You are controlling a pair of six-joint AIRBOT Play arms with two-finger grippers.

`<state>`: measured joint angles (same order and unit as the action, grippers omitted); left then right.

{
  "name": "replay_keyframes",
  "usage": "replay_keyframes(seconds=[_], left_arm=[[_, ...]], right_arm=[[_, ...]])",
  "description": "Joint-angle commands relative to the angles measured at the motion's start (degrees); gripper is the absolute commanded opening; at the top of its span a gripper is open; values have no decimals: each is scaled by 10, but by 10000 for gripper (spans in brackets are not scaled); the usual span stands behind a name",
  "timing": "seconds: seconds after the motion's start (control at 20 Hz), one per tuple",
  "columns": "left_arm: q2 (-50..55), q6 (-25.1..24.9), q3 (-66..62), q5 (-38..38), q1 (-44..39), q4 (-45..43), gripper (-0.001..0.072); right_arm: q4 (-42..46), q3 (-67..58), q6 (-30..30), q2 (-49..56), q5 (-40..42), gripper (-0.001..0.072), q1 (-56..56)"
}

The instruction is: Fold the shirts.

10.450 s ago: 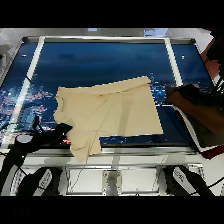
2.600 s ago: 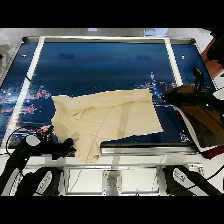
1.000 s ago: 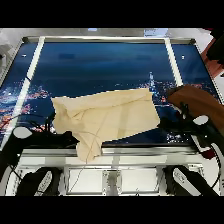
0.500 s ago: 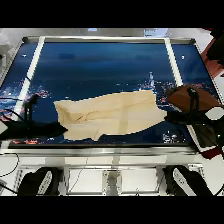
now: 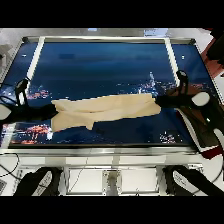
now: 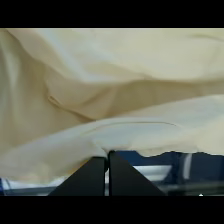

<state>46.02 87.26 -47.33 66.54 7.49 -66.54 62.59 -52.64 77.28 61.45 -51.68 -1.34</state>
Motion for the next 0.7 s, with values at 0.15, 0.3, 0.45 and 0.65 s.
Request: replay_keyframes(seconds=[0.15, 0.3, 0.45, 0.65], left_arm=[[156, -3, -55, -128, -1, -25, 12], [215, -17, -57, -144, -1, -12, 13], [252, -35, -57, -167, -1, -10, 16], [255, -41, -57, -239, -1, -5, 538]], right_arm=[[-10, -123, 12, 182, 67, 25, 27], [-11, -137, 11, 246, 115, 25, 56], [-11, -137, 11, 291, 154, 26, 81], [-9, -140, 11, 296, 166, 48, 79]])
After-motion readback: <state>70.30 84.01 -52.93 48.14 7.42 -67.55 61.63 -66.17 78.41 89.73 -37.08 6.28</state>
